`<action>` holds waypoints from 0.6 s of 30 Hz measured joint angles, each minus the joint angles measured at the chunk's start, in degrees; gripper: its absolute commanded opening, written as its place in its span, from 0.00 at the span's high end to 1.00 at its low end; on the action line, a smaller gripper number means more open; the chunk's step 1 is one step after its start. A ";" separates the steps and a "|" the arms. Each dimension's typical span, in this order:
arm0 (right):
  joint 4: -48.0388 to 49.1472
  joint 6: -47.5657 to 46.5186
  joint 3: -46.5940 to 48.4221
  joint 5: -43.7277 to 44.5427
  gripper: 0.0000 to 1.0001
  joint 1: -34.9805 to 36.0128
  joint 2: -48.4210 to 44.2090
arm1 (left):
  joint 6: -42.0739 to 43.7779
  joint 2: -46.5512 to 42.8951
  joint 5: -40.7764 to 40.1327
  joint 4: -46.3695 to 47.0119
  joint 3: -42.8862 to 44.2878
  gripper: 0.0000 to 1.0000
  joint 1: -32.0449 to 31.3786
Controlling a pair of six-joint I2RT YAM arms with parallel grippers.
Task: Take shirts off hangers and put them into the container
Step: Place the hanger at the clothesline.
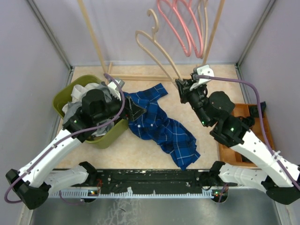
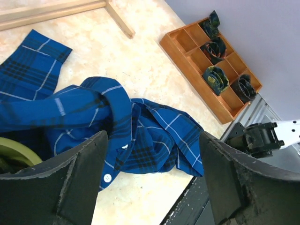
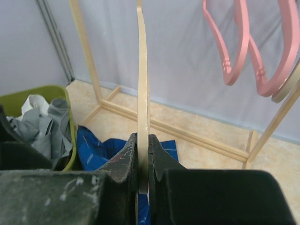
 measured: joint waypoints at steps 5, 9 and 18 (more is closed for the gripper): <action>5.66 -2.32 2.84 3.04 1.00 0.00 3.98 | 0.00 -1.36 -2.32 0.00 -0.33 0.12 0.00; 6.88 -3.06 9.94 4.28 1.00 -0.48 9.09 | -0.04 -2.05 -3.65 -0.13 -1.07 0.11 0.00; 2.25 2.75 21.84 2.21 1.00 -8.48 18.23 | -0.76 -2.36 -4.66 -0.44 -1.49 0.03 0.00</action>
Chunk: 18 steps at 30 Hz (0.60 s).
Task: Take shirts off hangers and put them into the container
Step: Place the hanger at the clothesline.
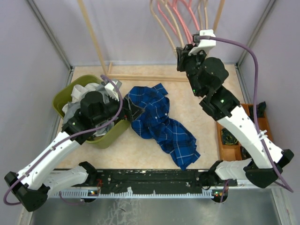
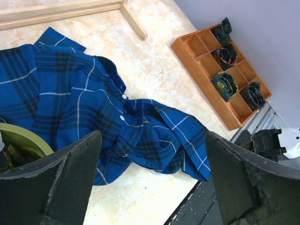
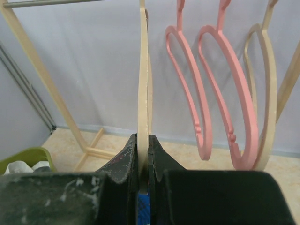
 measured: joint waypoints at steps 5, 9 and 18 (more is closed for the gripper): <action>-1.92 2.08 4.61 -2.14 1.00 -0.68 3.87 | -0.35 -0.17 0.00 0.02 -0.04 0.00 0.00; -4.00 3.34 8.13 -3.61 1.00 -1.60 7.15 | -0.52 -1.31 -0.37 0.04 -0.55 0.00 0.00; -7.56 4.57 14.23 -5.49 1.00 -4.28 13.99 | -0.74 -2.69 -1.57 0.00 -1.07 0.00 0.00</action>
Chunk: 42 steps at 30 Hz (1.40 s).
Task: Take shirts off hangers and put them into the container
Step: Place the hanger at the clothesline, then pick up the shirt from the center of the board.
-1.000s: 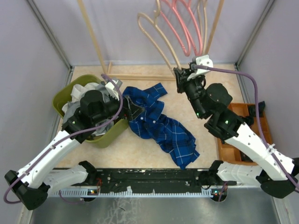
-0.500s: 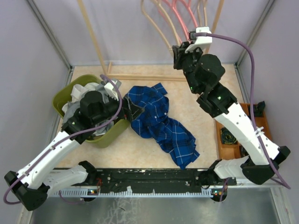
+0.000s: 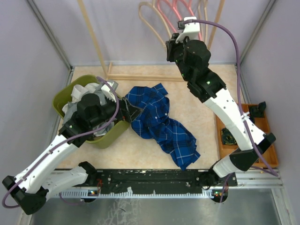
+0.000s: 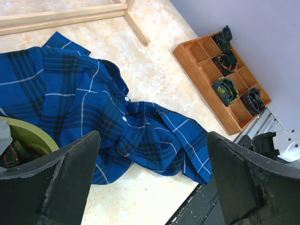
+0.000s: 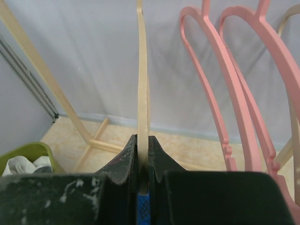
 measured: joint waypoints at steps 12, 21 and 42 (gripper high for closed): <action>-2.47 1.33 1.49 -3.21 0.45 -1.33 2.19 | -0.26 -0.17 -0.74 -0.13 -0.70 0.00 0.00; -3.19 -0.35 -14.78 -11.08 0.22 -1.40 -11.58 | -0.57 4.57 0.04 -0.35 -0.50 0.01 -0.02; -7.45 17.90 -57.70 -6.40 0.17 -1.55 -50.27 | 4.68 50.86 -15.19 -13.90 25.57 0.01 -15.80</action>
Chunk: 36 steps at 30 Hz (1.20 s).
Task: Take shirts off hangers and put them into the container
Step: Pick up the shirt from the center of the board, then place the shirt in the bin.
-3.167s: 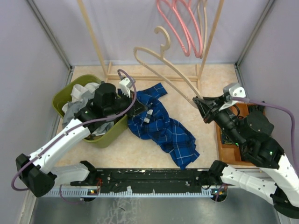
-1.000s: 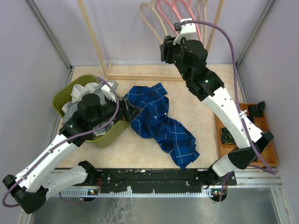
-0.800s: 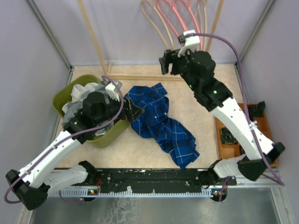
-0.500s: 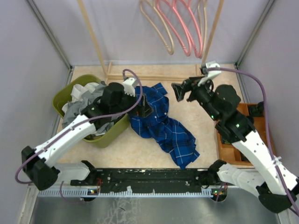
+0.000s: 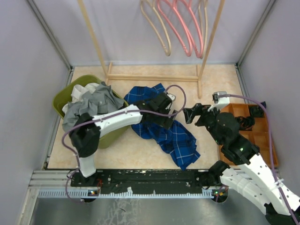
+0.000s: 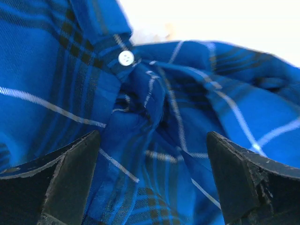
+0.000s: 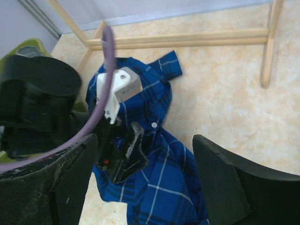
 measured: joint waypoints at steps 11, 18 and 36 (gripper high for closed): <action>-1.31 5.07 -2.89 3.02 0.16 -0.04 -2.08 | -1.62 10.40 -0.33 -1.36 -2.38 0.40 0.07; -1.33 5.86 -2.89 3.17 0.16 -0.04 0.61 | -1.70 7.43 2.16 4.46 -7.65 1.00 0.11; -0.52 6.78 -4.07 3.76 0.15 -0.04 0.74 | 8.59 -42.38 -28.39 6.29 -8.22 1.00 -3.72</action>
